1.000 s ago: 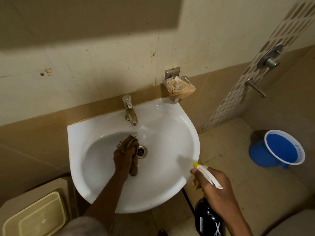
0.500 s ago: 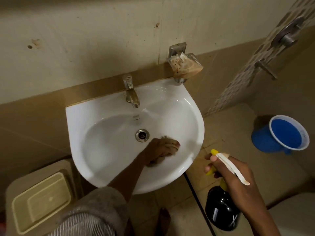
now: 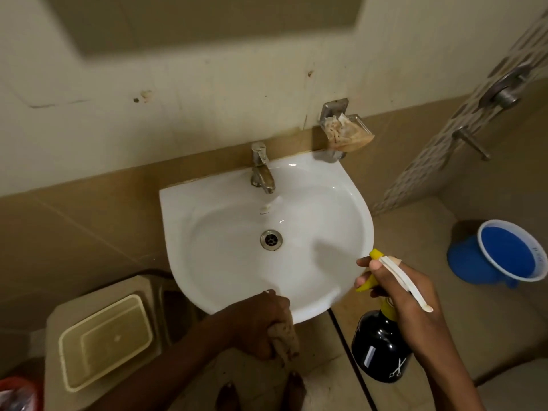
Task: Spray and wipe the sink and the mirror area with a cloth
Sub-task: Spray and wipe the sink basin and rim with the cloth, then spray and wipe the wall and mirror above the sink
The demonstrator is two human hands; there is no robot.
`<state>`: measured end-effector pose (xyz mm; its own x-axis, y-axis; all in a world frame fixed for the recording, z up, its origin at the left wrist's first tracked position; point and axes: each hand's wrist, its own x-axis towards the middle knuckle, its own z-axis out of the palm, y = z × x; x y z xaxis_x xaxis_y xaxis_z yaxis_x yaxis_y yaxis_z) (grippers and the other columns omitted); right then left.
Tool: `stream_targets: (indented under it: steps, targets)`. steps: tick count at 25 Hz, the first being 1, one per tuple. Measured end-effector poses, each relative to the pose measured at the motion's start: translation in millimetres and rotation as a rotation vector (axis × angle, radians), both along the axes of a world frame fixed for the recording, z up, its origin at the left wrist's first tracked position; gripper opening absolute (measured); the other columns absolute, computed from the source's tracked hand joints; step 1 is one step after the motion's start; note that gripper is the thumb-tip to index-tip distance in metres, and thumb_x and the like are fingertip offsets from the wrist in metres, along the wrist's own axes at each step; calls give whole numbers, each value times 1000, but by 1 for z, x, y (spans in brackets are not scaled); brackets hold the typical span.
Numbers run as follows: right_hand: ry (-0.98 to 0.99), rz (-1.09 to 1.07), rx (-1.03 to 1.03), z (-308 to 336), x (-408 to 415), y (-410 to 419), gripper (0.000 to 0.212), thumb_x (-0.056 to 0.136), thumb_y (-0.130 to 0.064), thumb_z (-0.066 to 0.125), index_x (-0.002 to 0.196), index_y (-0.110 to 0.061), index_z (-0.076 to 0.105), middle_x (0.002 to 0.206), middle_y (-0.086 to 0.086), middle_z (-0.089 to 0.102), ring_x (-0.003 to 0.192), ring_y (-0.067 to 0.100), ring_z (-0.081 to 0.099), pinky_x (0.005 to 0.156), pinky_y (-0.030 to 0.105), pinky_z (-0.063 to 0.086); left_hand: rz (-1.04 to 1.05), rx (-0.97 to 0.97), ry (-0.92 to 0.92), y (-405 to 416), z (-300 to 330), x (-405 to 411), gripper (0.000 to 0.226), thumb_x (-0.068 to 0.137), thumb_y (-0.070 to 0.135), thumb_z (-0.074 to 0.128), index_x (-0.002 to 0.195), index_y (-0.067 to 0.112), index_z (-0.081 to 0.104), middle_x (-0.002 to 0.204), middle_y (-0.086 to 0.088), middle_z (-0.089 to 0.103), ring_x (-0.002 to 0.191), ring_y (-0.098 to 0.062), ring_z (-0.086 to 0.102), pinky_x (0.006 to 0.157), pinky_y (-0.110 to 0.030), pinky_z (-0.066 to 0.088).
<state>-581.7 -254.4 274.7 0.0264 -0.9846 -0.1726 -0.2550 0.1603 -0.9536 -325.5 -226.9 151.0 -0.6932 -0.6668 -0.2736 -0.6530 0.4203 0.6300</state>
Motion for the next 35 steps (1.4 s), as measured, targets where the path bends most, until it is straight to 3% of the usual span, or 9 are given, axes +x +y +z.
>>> stream_targets:
  steps: [7,10,12,15,17,20,25,31,35]
  targets:
    - [-43,56,-61,41,47,4,26,101,-21,59,91,-12,82,80,14,79,80,24,75,78,43,55,215,71,-393,62,23,141,38,66,46,66,101,32,67,116,2,62,109,-20,57,90,-40,51]
    - [-126,93,-92,73,87,0,29,99,-16,61,82,-10,84,82,16,80,86,36,76,89,55,58,932,252,16,95,71,210,29,55,21,76,81,34,75,89,2,76,75,-13,73,65,-38,61]
    - [-220,114,-111,103,125,-2,18,87,-21,77,76,-9,85,78,22,79,87,51,73,92,64,55,1249,269,410,107,83,261,38,46,18,93,78,36,81,95,-8,78,77,-8,72,69,-26,57]
    - [-420,278,-99,155,188,-2,80,17,-60,101,62,3,81,62,30,72,62,50,70,78,58,61,1547,9,1075,82,159,306,66,68,17,71,132,4,61,125,-22,62,87,-18,72,85,-32,48]
    - [-558,366,-118,196,218,9,76,8,-50,105,52,6,77,56,30,68,46,39,68,54,40,61,1429,-105,1430,72,241,305,53,65,-4,47,114,-2,70,97,-23,69,80,-33,70,83,-38,49]
    - [-435,393,-267,268,257,23,23,77,3,86,56,-3,81,72,30,76,57,38,75,72,51,61,1058,-183,1741,66,372,285,32,58,8,54,87,10,67,73,-17,65,61,-31,56,64,-37,46]
    - [-306,296,-880,386,275,33,15,84,-41,70,81,-34,83,80,2,83,80,20,79,86,49,60,917,-519,1792,26,553,270,39,68,12,59,107,7,60,61,-9,57,55,-19,52,50,-22,46]
    - [-235,156,-1276,487,272,35,33,101,-24,62,75,-7,73,64,12,74,56,21,68,49,22,51,888,-949,1795,-1,689,225,10,82,-4,53,88,-7,60,45,-9,57,39,-21,55,44,-21,44]
    - [-213,95,-1316,492,273,31,36,102,-28,59,74,-9,72,63,12,71,55,22,67,49,31,51,826,-955,1706,-6,710,205,14,85,-7,50,77,-2,60,52,-2,67,60,-10,72,43,-20,45]
